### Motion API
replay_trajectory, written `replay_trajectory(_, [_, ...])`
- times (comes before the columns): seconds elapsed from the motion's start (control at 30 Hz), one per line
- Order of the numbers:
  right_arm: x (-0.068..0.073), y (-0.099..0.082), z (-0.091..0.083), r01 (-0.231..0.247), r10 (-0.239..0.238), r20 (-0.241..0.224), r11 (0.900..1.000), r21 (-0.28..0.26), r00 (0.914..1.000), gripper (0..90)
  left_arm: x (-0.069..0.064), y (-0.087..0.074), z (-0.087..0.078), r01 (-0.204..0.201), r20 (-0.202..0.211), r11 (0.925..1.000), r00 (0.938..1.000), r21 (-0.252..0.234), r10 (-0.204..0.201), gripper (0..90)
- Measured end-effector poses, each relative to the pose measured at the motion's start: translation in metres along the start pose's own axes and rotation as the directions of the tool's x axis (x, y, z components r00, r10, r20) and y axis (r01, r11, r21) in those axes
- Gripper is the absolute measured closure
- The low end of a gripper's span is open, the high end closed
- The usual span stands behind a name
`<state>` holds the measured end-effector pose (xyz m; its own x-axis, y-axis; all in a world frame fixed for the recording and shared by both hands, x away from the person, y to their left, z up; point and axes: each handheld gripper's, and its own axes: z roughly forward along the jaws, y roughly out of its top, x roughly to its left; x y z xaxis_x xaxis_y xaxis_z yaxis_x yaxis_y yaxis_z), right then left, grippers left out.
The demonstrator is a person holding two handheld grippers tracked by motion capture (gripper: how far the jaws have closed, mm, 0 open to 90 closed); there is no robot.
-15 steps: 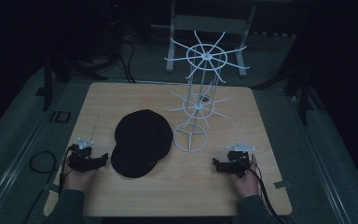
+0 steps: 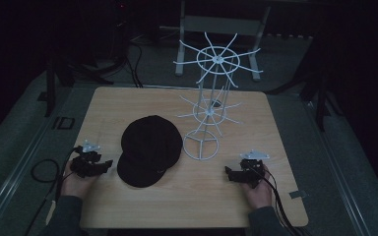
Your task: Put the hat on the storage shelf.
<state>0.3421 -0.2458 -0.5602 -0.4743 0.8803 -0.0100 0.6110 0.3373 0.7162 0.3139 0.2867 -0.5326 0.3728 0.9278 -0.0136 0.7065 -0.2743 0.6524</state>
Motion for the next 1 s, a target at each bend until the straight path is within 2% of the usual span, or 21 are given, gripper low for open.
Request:
replay_trajectory(0.03, [0.000, 0.000, 0.000, 0.000, 0.000, 0.000, 1.0000, 0.000, 1.0000, 11.4, 0.000, 0.000, 0.000, 0.000, 0.000, 1.0000, 1.0000, 0.000, 0.000, 46.1])
replay_trajectory(0.1, [0.000, 0.000, 0.000, 0.000, 0.000, 0.000, 1.0000, 0.000, 1.0000, 11.4, -0.003, 0.010, -0.011, -0.026, 0.007, 0.9995, 0.9996, -0.016, 0.026, 44.8])
replay_trajectory(0.37, [0.000, 0.000, 0.000, -0.002, 0.002, 0.001, 1.0000, 0.001, 1.0000, 11.4, -0.017, 0.034, -0.026, -0.026, 0.034, 0.9979, 0.9990, -0.059, 0.028, 38.4])
replay_trajectory(0.4, [0.000, 0.000, 0.000, -0.002, 0.002, 0.001, 1.0000, 0.001, 1.0000, 11.4, -0.024, 0.041, -0.027, -0.028, 0.043, 0.9973, 0.9986, -0.068, 0.031, 37.4])
replay_trajectory(0.43, [0.000, 0.000, 0.000, -0.003, 0.003, 0.001, 1.0000, 0.001, 1.0000, 11.4, -0.024, 0.041, -0.027, -0.028, 0.043, 0.9973, 0.9986, -0.068, 0.031, 36.8])
replay_trajectory(0.57, [0.000, 0.000, 0.000, -0.002, 0.002, 0.001, 1.0000, 0.001, 1.0000, 11.4, -0.044, 0.058, -0.027, -0.041, 0.078, 0.9951, 0.9958, -0.090, 0.048, 33.7])
replay_trajectory(0.63, [0.000, 0.000, 0.000, -0.003, 0.003, 0.002, 1.0000, 0.001, 1.0000, 11.4, -0.048, 0.061, -0.027, -0.041, 0.086, 0.9950, 0.9951, -0.091, 0.048, 32.8])
replay_trajectory(0.67, [0.001, 0.000, -0.001, -0.004, 0.004, 0.001, 1.0000, 0.002, 1.0000, 11.5, -0.057, 0.067, -0.026, -0.047, 0.103, 0.9941, 0.9931, -0.098, 0.057, 30.9])
replay_trajectory(0.73, [0.001, 0.000, -0.001, -0.005, 0.005, 0.001, 1.0000, 0.001, 1.0000, 11.5, -0.061, 0.070, -0.025, -0.052, 0.111, 0.9941, 0.9919, -0.096, 0.062, 30.6])
replay_trajectory(0.83, [0.001, -0.001, -0.001, -0.004, 0.004, 0.002, 1.0000, 0.001, 1.0000, 11.4, -0.076, 0.080, -0.020, -0.074, 0.132, 0.9932, 0.9875, -0.090, 0.085, 30.4])
replay_trajectory(1.0, [0.001, -0.001, -0.001, -0.004, 0.004, 0.002, 1.0000, 0.001, 1.0000, 11.4, -0.086, 0.088, -0.013, -0.060, 0.146, 0.9934, 0.9865, -0.098, 0.074, 29.3])
